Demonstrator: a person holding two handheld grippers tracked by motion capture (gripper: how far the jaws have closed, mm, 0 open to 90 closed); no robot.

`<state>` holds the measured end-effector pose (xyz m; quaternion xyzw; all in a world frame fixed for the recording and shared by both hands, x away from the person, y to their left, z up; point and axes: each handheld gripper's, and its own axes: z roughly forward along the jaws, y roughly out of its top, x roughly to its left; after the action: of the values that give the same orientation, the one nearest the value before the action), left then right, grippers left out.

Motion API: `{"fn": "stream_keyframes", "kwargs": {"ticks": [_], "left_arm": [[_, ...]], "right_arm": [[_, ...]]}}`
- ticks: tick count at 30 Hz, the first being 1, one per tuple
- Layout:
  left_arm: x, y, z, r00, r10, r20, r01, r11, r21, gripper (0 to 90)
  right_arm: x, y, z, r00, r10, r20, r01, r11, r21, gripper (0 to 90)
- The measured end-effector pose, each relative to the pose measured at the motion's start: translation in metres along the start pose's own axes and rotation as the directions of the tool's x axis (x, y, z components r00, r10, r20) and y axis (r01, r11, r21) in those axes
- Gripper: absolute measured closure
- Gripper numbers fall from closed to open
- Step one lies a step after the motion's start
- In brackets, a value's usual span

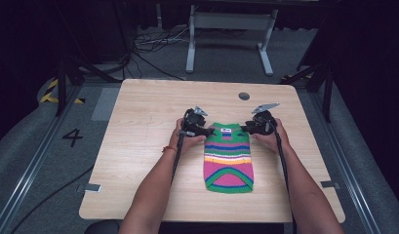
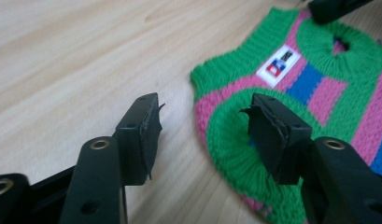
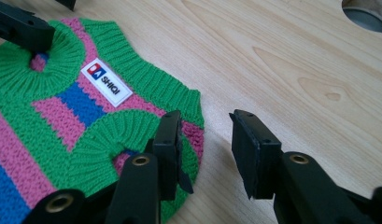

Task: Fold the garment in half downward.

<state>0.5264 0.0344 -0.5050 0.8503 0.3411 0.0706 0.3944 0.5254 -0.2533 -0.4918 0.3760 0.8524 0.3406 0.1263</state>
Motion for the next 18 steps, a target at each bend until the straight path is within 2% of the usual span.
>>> {"fn": "stream_keyframes", "kwargs": {"ticks": [2, 4, 6, 8, 11, 13, 15, 18], "left_arm": [[0.0, 0.002, 0.002, 0.9999, 0.015, 0.001, -0.015, 0.9997, 0.018, 44.9], [-0.002, 0.006, 0.005, 0.9983, 0.059, -0.003, -0.059, 0.9971, 0.047, 44.5], [-0.003, 0.009, 0.007, 0.9988, 0.047, -0.007, -0.047, 0.9973, 0.056, 44.5], [-0.004, 0.01, 0.008, 0.9982, 0.056, -0.019, -0.055, 0.9968, 0.058, 44.6], [-0.004, 0.011, 0.01, 0.997, 0.071, -0.031, -0.069, 0.9961, 0.055, 43.6], [-0.004, 0.011, 0.009, 0.9973, 0.066, -0.034, -0.064, 0.9964, 0.055, 38.2], [0.005, 0.013, 0.007, 0.9989, 0.026, -0.04, -0.024, 0.9988, 0.042, 36.3], [0.008, 0.013, 0.01, 0.9991, 0.005, -0.041, -0.003, 0.999, 0.044, 34.7]], "right_arm": [[0.0, 0.0, 0.001, 1.0, 0.008, 0.0, -0.008, 1.0, -0.001, 63.4], [0.001, 0.0, 0.004, 1.0, 0.007, -0.005, -0.007, 1.0, 0.002, 62.1], [0.001, 0.001, 0.006, 0.9998, 0.02, -0.003, -0.02, 0.9998, 0.009, 60.4], [0.0, 0.001, 0.008, 0.9994, 0.036, -0.003, -0.036, 0.9993, 0.007, 56.6], [-0.001, 0.0, 0.009, 0.9984, 0.054, -0.019, -0.054, 0.9986, 0.003, 55.8], [-0.001, 0.0, 0.008, 0.9985, 0.054, -0.011, -0.054, 0.9985, 0.008, 54.7], [-0.001, 0.002, 0.006, 0.9985, 0.051, -0.018, -0.051, 0.9987, -0.008, 54.4], [0.0, 0.004, 0.007, 0.9991, 0.04, -0.016, -0.04, 0.999, -0.021, 54.0]]}}
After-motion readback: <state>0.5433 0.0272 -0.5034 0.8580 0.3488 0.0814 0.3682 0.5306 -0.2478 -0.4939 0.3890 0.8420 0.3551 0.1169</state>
